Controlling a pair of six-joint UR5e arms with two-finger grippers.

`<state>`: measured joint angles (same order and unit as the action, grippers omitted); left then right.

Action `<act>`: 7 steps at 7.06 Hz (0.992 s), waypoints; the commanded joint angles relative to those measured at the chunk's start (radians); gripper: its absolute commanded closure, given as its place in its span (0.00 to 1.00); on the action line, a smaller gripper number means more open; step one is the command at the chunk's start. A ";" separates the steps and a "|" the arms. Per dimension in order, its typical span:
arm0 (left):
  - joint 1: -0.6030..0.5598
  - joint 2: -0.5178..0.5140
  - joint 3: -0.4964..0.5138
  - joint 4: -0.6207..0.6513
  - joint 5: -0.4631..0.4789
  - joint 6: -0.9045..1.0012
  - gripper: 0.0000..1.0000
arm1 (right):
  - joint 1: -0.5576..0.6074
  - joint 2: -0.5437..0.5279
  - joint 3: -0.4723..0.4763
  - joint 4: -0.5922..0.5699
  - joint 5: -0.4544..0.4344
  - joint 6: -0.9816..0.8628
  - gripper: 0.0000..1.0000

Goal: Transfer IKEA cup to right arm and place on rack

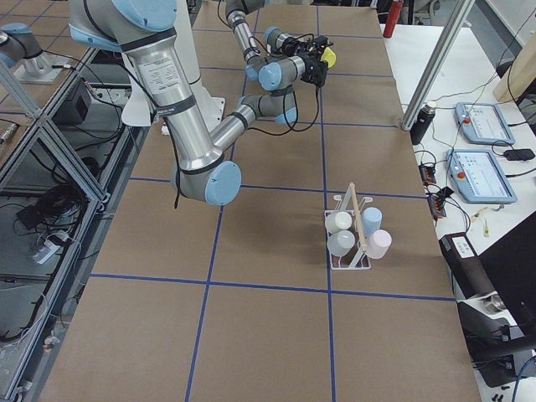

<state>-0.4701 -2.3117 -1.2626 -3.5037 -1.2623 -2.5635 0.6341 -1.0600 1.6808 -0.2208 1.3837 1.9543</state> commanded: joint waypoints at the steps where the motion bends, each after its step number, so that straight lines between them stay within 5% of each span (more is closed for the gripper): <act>1: 0.008 -0.014 0.000 0.006 0.008 0.000 1.00 | -0.004 0.000 -0.009 0.001 0.000 0.000 0.00; 7: 0.008 -0.026 0.017 0.020 0.008 0.002 1.00 | -0.008 0.000 -0.009 0.003 0.000 0.000 0.05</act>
<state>-0.4617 -2.3383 -1.2545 -3.4825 -1.2548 -2.5623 0.6260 -1.0600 1.6721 -0.2190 1.3837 1.9543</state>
